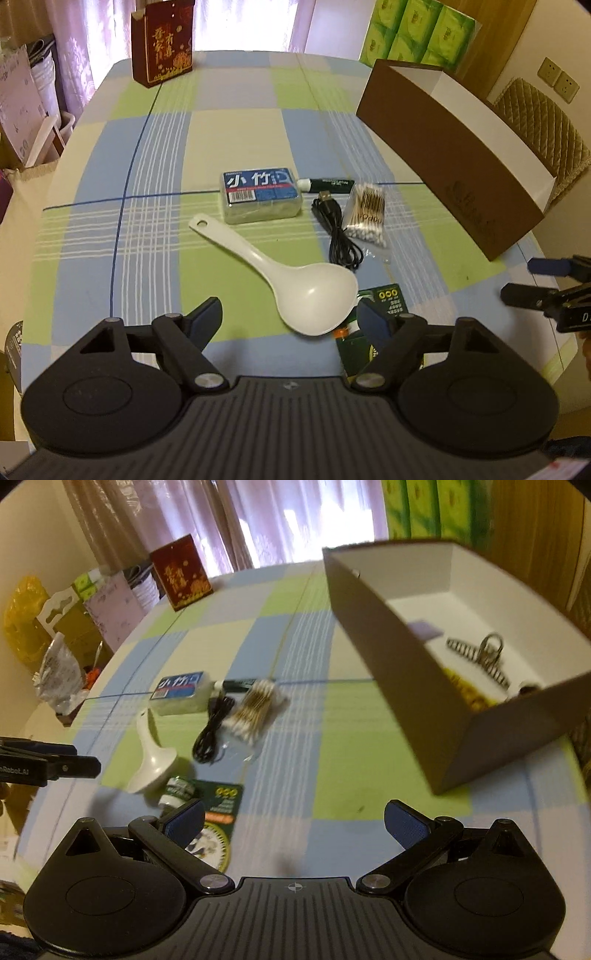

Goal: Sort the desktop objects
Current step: 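Withdraw both tools from the box toward the item pile, then grasp the white plastic spoon with the right tool while the left tool grasps the green Mentholatum pack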

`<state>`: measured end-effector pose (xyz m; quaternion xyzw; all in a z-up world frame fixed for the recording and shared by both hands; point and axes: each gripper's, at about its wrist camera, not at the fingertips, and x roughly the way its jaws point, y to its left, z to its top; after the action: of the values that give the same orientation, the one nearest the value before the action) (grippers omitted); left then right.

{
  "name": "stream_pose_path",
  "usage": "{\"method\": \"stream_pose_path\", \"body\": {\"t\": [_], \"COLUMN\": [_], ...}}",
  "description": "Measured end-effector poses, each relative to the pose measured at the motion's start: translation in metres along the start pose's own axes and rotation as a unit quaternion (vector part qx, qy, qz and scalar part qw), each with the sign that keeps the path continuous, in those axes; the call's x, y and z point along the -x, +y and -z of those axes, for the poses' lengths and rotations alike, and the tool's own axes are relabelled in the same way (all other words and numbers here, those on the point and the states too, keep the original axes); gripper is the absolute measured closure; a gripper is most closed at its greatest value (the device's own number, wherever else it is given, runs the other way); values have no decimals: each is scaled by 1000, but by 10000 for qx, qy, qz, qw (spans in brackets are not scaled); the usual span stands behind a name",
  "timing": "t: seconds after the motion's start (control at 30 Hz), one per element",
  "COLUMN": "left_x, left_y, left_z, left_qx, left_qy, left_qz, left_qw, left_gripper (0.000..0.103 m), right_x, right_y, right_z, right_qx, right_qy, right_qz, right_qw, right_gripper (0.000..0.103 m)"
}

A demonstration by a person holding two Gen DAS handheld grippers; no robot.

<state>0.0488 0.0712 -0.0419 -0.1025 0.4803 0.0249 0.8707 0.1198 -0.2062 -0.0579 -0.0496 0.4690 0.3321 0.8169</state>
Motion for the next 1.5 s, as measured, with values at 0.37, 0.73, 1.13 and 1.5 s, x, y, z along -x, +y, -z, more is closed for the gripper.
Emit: {"method": "stream_pose_path", "body": {"t": [0.37,0.73,1.13,1.5], "left_x": [-2,-5,-13,-14], "left_y": [26,77,109,80], "left_z": [2,6,13,14], "left_qx": [93,459,754,374], "left_qy": [41,82,197,172], "left_qz": [-95,-480,-609,-211], "left_qw": [9999,9978,9951,9989], "left_gripper": [26,26,26,26], "right_x": [-46,-108,-134,-59], "right_y": [39,64,62,-4], "right_z": [-19,-47,-51,-51], "right_qx": [-6,-141,-690,-1884], "right_qy": [384,875,1197,192], "right_qz": [-849,-1239,-1509,-1212], "right_qw": [9957,9883,9788,9744], "right_gripper": [37,66,101,101]}}
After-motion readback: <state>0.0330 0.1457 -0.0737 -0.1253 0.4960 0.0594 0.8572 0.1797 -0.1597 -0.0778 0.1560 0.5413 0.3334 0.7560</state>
